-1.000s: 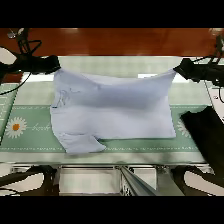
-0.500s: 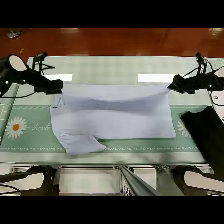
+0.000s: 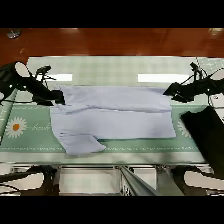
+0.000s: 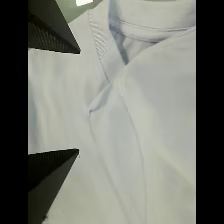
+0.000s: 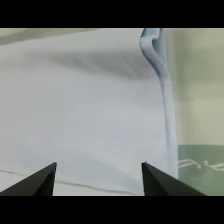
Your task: Fold the shirts.
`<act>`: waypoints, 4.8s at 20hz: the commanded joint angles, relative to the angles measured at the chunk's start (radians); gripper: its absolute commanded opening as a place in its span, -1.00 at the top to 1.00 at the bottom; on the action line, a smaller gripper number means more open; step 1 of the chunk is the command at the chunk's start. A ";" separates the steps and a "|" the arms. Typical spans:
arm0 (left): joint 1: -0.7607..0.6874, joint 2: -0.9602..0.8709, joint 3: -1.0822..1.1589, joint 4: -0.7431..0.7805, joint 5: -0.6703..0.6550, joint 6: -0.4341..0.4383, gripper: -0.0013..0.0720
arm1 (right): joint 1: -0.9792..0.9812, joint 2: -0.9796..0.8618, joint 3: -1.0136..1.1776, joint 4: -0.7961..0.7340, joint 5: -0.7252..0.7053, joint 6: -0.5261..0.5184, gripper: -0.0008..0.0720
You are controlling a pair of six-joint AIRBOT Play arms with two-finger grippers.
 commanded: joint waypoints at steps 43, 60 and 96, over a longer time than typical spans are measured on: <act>0.112 0.482 -0.798 -0.467 0.175 0.137 0.92 | -0.419 0.507 -0.745 0.031 0.064 0.029 -0.72; 0.298 0.409 -0.422 -0.512 0.156 0.207 0.92 | -0.148 0.370 -0.336 0.196 -0.064 -0.025 0.94; -0.070 0.404 -0.354 -0.399 0.359 0.112 -0.96 | -0.084 -0.185 0.023 0.122 -0.067 0.132 -0.72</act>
